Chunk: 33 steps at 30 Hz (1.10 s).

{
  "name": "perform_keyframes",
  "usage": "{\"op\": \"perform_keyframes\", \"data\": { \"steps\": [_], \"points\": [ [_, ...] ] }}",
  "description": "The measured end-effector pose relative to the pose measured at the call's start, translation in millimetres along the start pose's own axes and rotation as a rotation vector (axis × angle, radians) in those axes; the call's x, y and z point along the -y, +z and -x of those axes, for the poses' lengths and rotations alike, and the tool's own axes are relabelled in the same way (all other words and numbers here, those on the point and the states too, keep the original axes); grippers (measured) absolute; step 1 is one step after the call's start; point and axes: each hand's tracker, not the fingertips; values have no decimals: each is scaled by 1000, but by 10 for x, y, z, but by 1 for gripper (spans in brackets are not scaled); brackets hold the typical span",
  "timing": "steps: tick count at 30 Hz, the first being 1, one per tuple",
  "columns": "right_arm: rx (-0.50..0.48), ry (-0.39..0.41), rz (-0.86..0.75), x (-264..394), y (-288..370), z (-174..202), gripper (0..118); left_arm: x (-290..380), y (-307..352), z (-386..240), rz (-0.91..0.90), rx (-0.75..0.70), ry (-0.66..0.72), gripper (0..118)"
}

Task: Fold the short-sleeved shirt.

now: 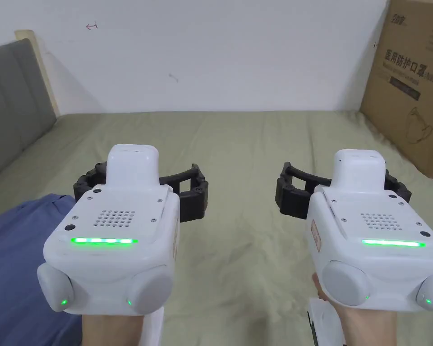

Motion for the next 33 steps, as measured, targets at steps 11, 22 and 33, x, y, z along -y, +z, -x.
{"op": "perform_keyframes", "data": {
  "steps": [11, 22, 33],
  "points": [
    [-4, 42, 2, 18, 1, 85, 111, 4, -1, -12, -8, -1, -19, 109],
    [11, -8, 20, 28, -16, -2, 111, 4, 20, 16, -19, -21, 2, 109],
    [14, 17, 35, 57, -12, 5, 111, 16, 27, -24, -26, -20, -24, 109]
  ]
}}
